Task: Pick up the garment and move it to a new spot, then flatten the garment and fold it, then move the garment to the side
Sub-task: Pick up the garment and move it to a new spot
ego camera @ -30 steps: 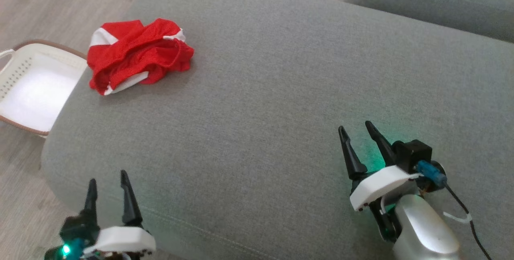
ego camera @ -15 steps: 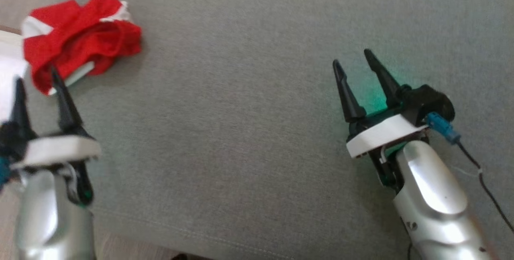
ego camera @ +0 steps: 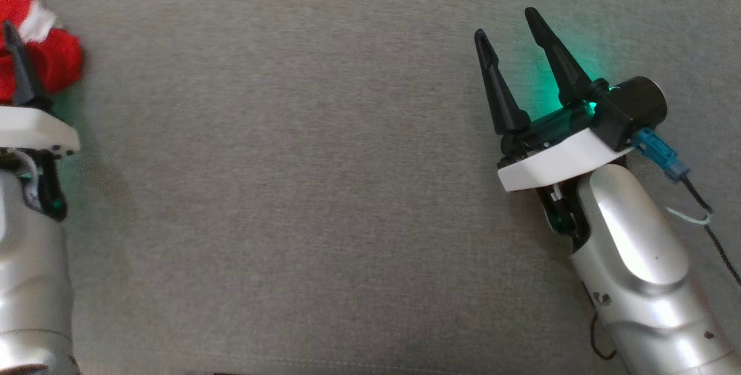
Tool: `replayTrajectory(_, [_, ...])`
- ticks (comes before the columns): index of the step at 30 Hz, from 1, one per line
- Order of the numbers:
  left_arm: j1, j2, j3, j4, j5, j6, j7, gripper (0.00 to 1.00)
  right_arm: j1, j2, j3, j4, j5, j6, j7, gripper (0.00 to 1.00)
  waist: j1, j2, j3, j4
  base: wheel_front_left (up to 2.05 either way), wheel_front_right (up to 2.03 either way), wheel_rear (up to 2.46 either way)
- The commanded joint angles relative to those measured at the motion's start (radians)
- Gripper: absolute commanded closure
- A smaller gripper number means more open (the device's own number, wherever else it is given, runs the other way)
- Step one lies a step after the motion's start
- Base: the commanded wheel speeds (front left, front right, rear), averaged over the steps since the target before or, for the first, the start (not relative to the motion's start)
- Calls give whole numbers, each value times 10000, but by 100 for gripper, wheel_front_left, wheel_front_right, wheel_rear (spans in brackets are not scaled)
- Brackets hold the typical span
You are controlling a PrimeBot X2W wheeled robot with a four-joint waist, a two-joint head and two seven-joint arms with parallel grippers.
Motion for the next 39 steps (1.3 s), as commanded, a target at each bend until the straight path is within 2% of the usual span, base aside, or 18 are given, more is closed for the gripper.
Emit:
replayTrajectory(1, [-182, 770, 340, 85, -1, 68, 107, 0, -102, 45, 175, -395, 33, -7, -109, 0, -2, 0, 305, -355, 0, 0, 0])
replayTrajectory(6, [-462, 920, 320, 1405, -80, 192, 754, 0, -50, 33, -20, -485, 81, -7, -109, 0, -2, 0, 350, -616, 0, 0, 0])
replayTrajectory(7, [-471, 923, 355, 1599, -134, 213, 779, 58, 4, 48, -61, -477, 97, -7, -109, 0, -2, 0, 305, -648, 0, 0, 0])
replayTrajectory(8, [-438, 941, 301, 1765, -99, 216, 761, 87, 72, 66, -99, -462, 107, -7, -109, 0, -2, 0, 223, -680, 0, 0, 0])
replayTrajectory(9, [-408, 954, 265, 1911, -93, 198, 732, 100, 154, 99, -145, -441, 144, -7, -109, 0, -2, 0, 161, -709, 0, 0, 0])
replayTrajectory(16, [-618, 1018, 40, 2106, -159, 4, 19, 100, 418, 213, -403, -344, 234, -7, -109, 0, -2, 0, -172, -844, 0, 0, 0])
replayTrajectory(20, [-1049, 898, -604, 1725, 18, -134, -299, 100, 614, 311, -612, -252, 285, -7, -109, 0, -2, 0, -457, -906, 0, 0, 0])
replayTrajectory(27, [-1577, -152, -2491, 447, 24, -186, -498, 100, 1069, 495, -966, -52, 318, -7, -109, 0, -2, 0, -1230, -1172, 0, 0, 0])
replayTrajectory(33, [-1200, -1135, -4551, -767, -864, -189, -530, 100, 1360, 630, -1045, 161, 412, -7, -109, 0, -2, 0, -1766, -1793, 0, 0, 0])
replayTrajectory(39, [-439, -1746, -6599, -1636, -1831, -190, -543, 100, 1642, 683, -1106, 411, 559, -7, -109, 0, -2, 0, -2182, -2487, 0, 0, 0])
